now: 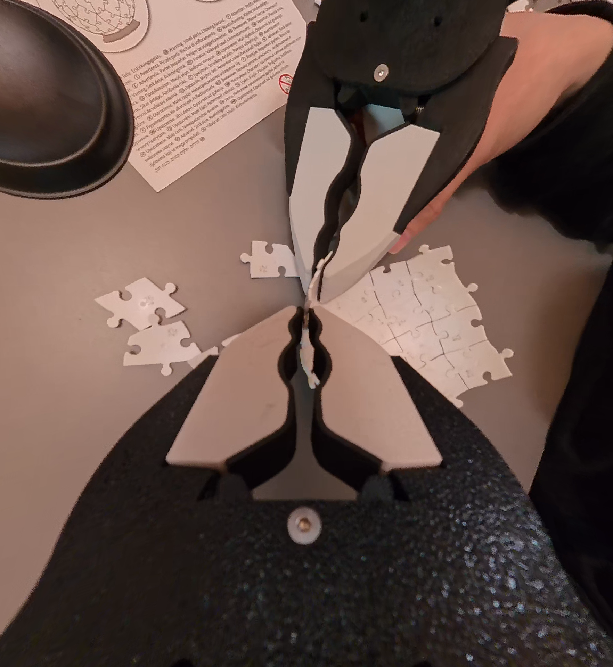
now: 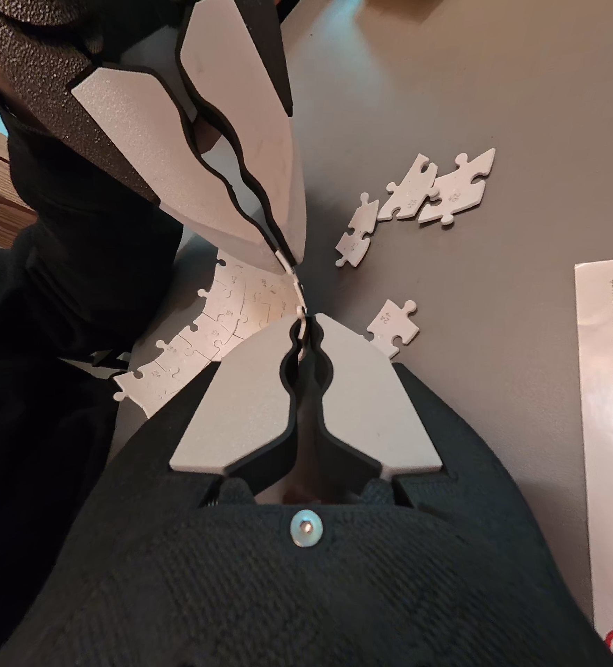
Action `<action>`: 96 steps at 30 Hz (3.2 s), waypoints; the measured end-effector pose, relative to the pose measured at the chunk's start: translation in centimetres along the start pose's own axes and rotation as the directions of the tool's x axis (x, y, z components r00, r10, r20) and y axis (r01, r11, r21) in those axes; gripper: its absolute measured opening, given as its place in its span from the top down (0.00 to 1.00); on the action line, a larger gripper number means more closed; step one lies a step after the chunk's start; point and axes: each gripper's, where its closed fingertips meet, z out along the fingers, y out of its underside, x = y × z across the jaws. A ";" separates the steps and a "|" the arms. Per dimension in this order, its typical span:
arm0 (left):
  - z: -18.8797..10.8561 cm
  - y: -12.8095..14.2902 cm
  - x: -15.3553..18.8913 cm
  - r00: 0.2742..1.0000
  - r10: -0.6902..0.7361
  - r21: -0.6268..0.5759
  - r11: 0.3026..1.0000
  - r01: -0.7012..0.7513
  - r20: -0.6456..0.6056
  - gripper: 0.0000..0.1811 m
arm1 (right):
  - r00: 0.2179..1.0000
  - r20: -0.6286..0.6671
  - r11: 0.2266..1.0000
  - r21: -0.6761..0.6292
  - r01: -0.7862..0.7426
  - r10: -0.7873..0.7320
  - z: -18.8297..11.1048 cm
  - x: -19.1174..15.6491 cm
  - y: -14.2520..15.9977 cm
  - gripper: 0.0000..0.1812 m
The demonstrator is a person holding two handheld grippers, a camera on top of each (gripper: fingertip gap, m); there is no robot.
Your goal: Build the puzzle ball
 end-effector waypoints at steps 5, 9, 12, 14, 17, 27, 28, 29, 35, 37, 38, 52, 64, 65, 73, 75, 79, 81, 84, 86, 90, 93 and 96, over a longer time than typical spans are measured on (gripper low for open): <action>-0.1 0.5 0.1 1.000 -0.003 -0.020 1.000 0.003 -0.011 0.93 | 1.000 0.000 1.000 -0.004 0.022 -0.022 0.0 -0.1 0.0 0.98; 0.2 1.2 0.2 1.000 0.020 -0.065 0.998 -0.020 -0.009 0.92 | 1.000 -0.001 1.000 -0.004 0.022 -0.022 0.0 -0.1 0.0 0.98; 0.8 1.4 0.2 1.000 0.022 -0.089 0.996 -0.023 -0.016 0.92 | 0.999 -0.001 0.999 -0.003 0.040 -0.040 0.0 -0.2 -0.1 0.98; 1.2 1.6 0.3 0.999 0.020 -0.106 0.994 -0.023 -0.031 0.93 | 0.999 -0.001 0.999 -0.002 0.050 -0.050 0.1 -0.3 -0.1 0.98; 1.4 1.8 0.3 0.999 0.021 -0.119 0.993 -0.025 -0.035 0.98 | 0.998 0.001 0.998 0.000 0.057 -0.057 0.0 -0.4 -0.2 0.98; 1.4 1.8 0.3 0.998 0.005 -0.106 0.994 -0.011 -0.062 0.98 | 0.998 -0.004 0.998 0.001 0.062 -0.062 0.0 -0.4 -0.2 0.98; 1.4 1.8 0.3 0.998 -0.009 -0.108 0.994 0.003 -0.058 0.97 | 0.998 -0.004 0.998 0.001 0.061 -0.061 0.0 -0.4 -0.2 0.98; 1.4 1.7 0.1 0.999 -0.017 -0.107 0.994 0.012 -0.049 0.94 | 0.998 -0.004 0.998 0.002 0.061 -0.061 0.0 -0.4 -0.2 0.98; 1.9 1.1 0.5 0.999 -0.016 -0.094 0.995 0.011 -0.052 0.92 | 0.998 -0.006 0.998 0.010 0.069 -0.069 0.1 -0.5 -0.4 0.98; 2.1 1.2 0.7 0.998 -0.022 -0.105 0.994 0.016 -0.062 0.95 | 0.998 -0.006 0.998 0.016 0.067 -0.067 0.0 -0.4 -0.4 0.98; 2.2 1.3 0.7 0.998 -0.023 -0.110 0.994 0.016 -0.064 0.95 | 0.998 -0.007 0.998 0.018 0.065 -0.065 0.0 -0.4 -0.4 0.98; 2.1 1.1 0.6 0.995 -0.033 -0.082 0.996 0.025 -0.096 0.97 | 0.998 -0.009 0.998 0.023 0.062 -0.061 -0.2 -0.3 -0.5 0.98; 0.3 1.2 0.6 0.997 -0.035 -0.064 0.997 0.031 -0.063 0.95 | 0.999 -0.005 0.999 0.023 0.044 -0.044 -0.2 -0.2 -0.4 0.98; 0.7 1.2 0.7 0.998 -0.032 -0.075 0.997 0.028 -0.061 0.95 | 0.999 -0.005 0.999 0.024 0.046 -0.045 -0.2 -0.2 -0.4 0.98; 1.2 1.2 0.6 0.999 -0.015 -0.098 0.995 0.012 -0.035 0.99 | 0.998 0.039 0.999 -0.002 -0.044 0.044 -1.2 -0.9 -0.1 0.90; 1.1 1.1 0.6 0.999 -0.021 -0.092 0.996 0.018 -0.033 0.99 | 0.998 0.019 0.997 -0.041 -0.064 0.065 -1.4 -0.9 0.4 0.87; 1.0 1.1 0.6 0.999 -0.013 -0.094 0.996 0.010 -0.030 0.99 | 0.999 -0.044 0.995 -0.094 -0.027 0.023 -1.7 -0.6 0.8 0.83; 1.0 1.2 0.6 0.999 -0.015 -0.092 0.996 0.012 -0.037 0.99 | 0.999 -0.048 0.998 -0.060 -0.026 0.023 -2.0 -0.4 0.3 0.82; 0.9 1.2 0.7 0.998 -0.024 -0.088 0.996 0.019 -0.050 0.97 | 0.998 -0.061 0.999 -0.033 -0.030 0.028 -2.9 0.1 -0.1 0.79; 0.8 1.4 0.8 0.998 -0.024 -0.091 0.996 0.019 -0.055 0.96 | 0.995 -0.103 0.999 -0.036 -0.017 0.013 -3.8 0.5 -0.3 0.78; 0.6 1.7 0.9 0.998 -0.020 -0.100 0.995 0.014 -0.061 0.95 | 0.983 -0.178 0.996 -0.084 0.023 -0.038 -6.5 0.6 0.0 0.77; 0.5 1.6 0.9 0.998 -0.023 -0.095 0.995 0.017 -0.060 0.94 | 0.971 -0.217 0.986 -0.154 0.067 -0.100 -8.8 0.4 0.9 0.78; 0.5 1.7 0.9 0.998 -0.020 -0.096 0.995 0.014 -0.060 0.93 | 0.940 -0.294 0.966 -0.239 0.102 -0.172 -11.4 0.9 2.1 0.78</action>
